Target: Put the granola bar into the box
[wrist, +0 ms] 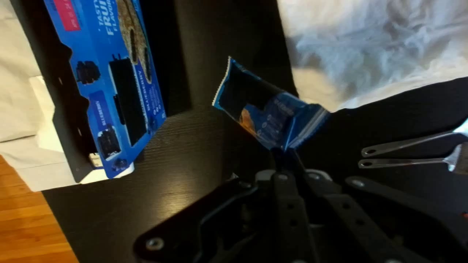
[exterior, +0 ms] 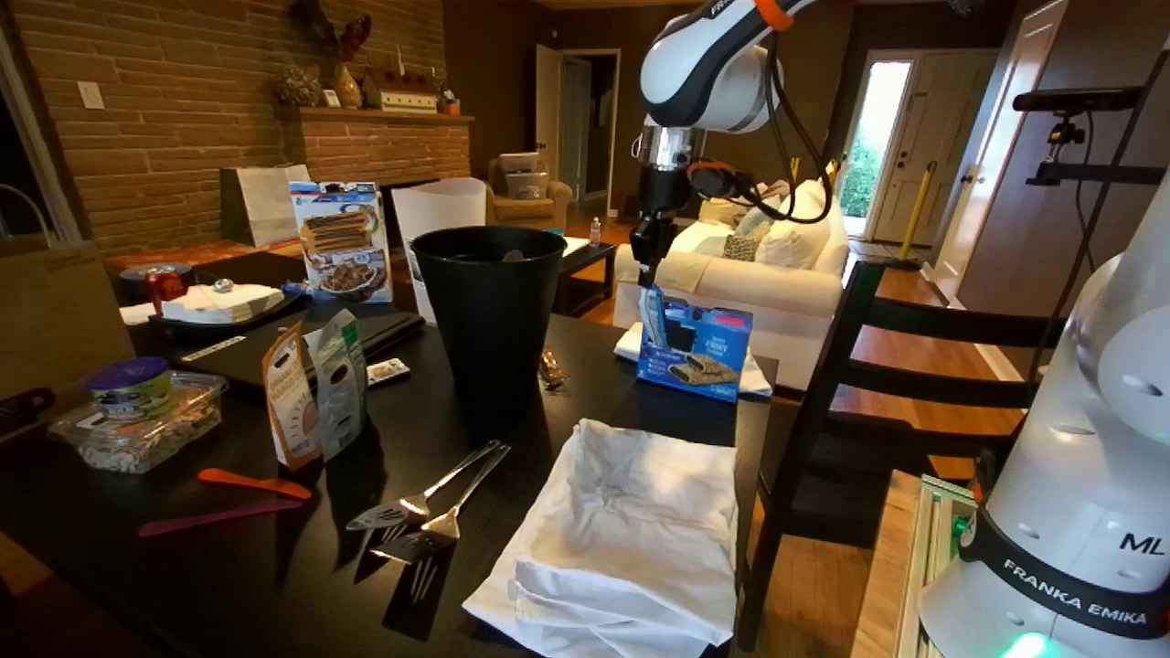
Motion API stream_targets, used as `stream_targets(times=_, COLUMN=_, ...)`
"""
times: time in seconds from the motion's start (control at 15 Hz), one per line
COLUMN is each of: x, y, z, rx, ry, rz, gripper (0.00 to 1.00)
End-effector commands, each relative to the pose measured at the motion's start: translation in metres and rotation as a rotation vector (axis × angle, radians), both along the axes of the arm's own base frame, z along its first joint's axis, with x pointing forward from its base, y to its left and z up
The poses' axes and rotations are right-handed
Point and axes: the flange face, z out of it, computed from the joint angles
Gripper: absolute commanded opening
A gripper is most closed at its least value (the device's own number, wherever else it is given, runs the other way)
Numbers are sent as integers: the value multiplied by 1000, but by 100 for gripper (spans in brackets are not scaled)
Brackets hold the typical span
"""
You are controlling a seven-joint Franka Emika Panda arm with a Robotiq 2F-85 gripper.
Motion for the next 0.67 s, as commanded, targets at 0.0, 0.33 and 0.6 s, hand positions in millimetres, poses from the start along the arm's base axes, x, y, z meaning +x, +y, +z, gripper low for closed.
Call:
stream_targets(times=0.0, x=-2, y=-18, z=36, rx=121, ry=-5, rz=82, gripper=0)
stream_targets(times=0.33, x=-8, y=-57, z=56, rx=141, ry=32, rz=197, gripper=0)
stream_targets(times=0.6, x=-11, y=-84, z=65, rx=154, ry=42, rz=227, gripper=0)
